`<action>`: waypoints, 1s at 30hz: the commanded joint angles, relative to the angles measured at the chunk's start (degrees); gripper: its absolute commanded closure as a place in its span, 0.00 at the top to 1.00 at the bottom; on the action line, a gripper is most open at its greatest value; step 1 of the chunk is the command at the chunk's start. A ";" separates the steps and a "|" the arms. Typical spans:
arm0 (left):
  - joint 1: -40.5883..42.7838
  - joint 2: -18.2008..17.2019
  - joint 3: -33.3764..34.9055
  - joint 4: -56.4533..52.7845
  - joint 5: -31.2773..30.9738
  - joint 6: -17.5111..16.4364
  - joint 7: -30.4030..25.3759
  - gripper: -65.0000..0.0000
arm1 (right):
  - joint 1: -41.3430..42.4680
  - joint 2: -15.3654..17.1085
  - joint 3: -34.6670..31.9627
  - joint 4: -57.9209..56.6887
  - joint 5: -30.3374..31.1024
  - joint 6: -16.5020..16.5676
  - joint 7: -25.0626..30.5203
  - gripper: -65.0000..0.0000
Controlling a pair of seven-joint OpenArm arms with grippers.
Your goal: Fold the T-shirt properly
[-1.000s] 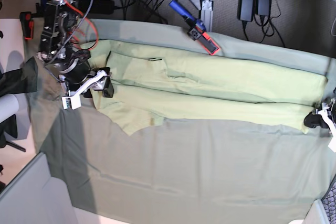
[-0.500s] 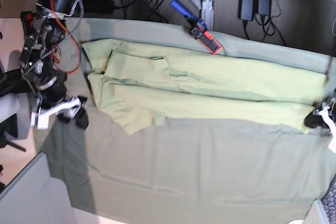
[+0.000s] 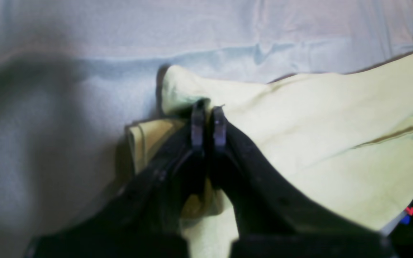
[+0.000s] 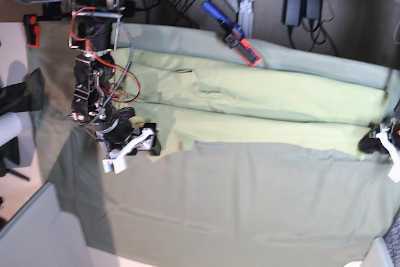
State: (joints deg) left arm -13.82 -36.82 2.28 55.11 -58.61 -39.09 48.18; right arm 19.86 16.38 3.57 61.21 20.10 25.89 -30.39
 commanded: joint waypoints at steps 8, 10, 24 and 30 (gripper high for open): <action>-1.22 -1.11 -0.48 0.81 -0.94 -0.91 -0.79 0.00 | 0.92 0.59 0.07 0.50 0.92 1.14 0.63 0.28; -1.22 -1.14 -0.48 0.81 -0.94 -0.91 -0.79 0.00 | 0.92 0.59 0.07 0.50 0.94 1.14 0.63 0.09; -1.25 -1.14 -0.48 0.81 -0.98 -0.91 -0.76 0.00 | -0.70 0.66 0.11 8.76 4.09 1.36 -3.34 0.00; -1.25 -1.14 -0.48 0.81 -1.44 -0.91 -0.42 0.00 | -7.74 0.79 0.85 24.17 5.22 1.33 -5.53 0.00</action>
State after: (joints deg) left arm -13.82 -36.82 2.28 55.09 -58.98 -39.09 48.29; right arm 10.92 16.47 3.97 84.58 24.56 25.93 -37.04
